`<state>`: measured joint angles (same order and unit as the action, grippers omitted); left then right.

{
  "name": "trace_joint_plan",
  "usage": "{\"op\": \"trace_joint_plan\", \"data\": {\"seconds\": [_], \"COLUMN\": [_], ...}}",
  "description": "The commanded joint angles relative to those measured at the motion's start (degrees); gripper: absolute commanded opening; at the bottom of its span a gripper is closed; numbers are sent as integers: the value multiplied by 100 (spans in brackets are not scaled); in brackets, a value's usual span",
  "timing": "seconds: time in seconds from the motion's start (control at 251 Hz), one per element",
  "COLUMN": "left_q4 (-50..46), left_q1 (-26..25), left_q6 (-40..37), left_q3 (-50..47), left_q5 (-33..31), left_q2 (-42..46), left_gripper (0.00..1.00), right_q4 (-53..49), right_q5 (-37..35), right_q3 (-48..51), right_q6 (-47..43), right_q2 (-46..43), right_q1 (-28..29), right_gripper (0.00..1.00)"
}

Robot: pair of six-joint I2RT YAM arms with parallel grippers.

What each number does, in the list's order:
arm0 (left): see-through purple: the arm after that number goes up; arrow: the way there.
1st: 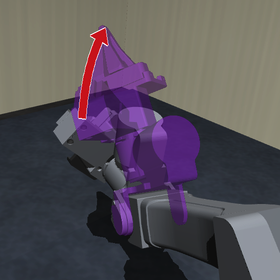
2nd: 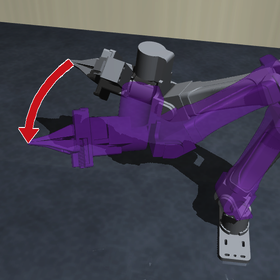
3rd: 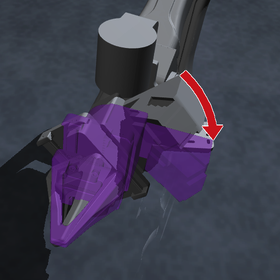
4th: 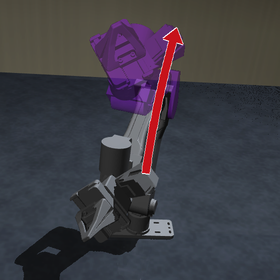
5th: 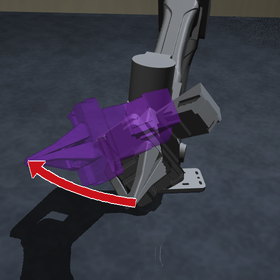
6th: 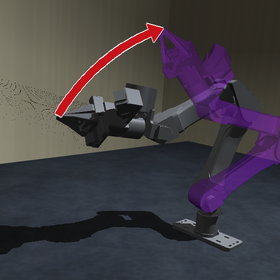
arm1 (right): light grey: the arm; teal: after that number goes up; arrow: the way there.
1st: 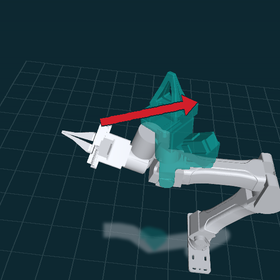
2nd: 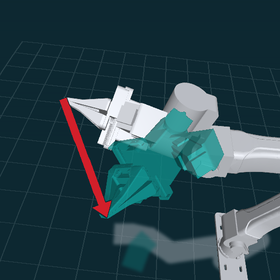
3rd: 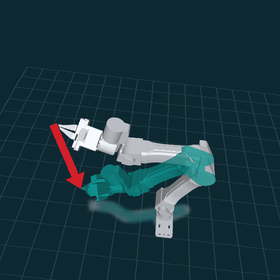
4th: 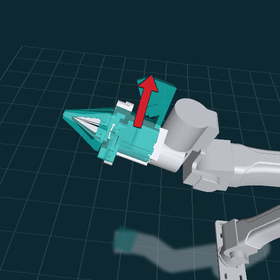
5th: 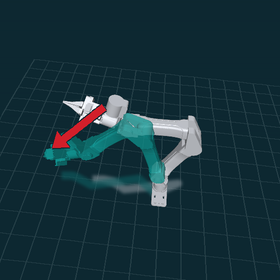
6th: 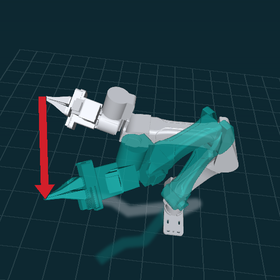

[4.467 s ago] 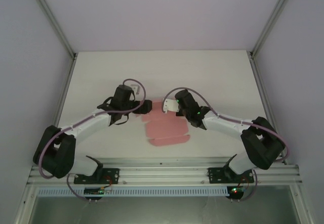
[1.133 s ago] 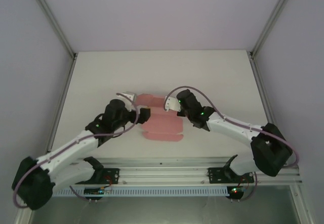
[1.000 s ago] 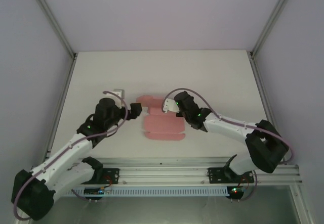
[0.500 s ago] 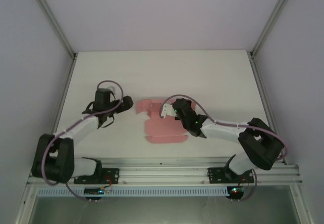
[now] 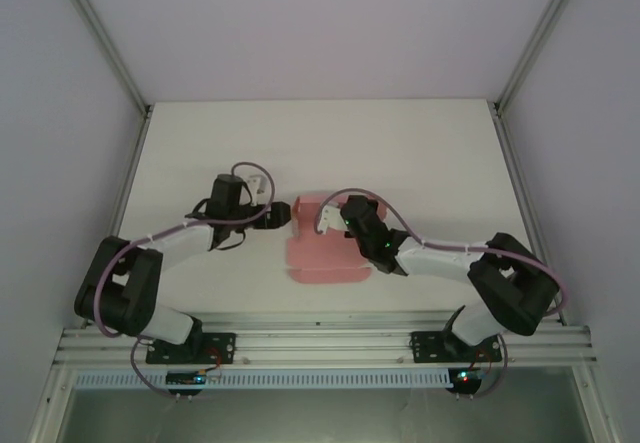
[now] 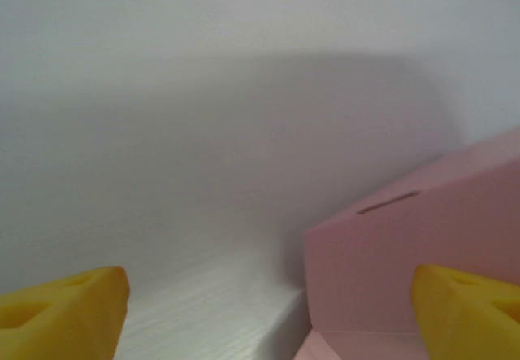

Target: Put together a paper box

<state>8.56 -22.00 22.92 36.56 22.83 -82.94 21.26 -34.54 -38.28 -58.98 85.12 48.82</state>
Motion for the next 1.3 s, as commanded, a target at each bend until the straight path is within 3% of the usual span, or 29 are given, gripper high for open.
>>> {"op": "trace_joint_plan", "data": {"seconds": [0.0,0.323,0.611,0.882,1.297], "left_q4": [329,739,1137,1693,2238], "left_q1": [-103,-224,-446,-796,-1312], "left_q6": [-222,-142,-448,-862,-1121], "left_q3": [-180,-698,-1205,-875,-575], "left_q5": [212,51,-145,-285,-1424], "left_q2": [130,297,560,15,-384], "left_gripper": [86,77,75,58,50], "right_q4": [118,925,1538,1373,496], "right_q5": [-211,-791,-1142,-1037,-804], "right_q3": [85,410,719,668,515], "right_q6": [75,-286,-614,-502,0], "right_q2": [125,316,532,488,382], "right_q1": [123,446,634,702,726], "right_gripper": [0,0,0,0,0]}}
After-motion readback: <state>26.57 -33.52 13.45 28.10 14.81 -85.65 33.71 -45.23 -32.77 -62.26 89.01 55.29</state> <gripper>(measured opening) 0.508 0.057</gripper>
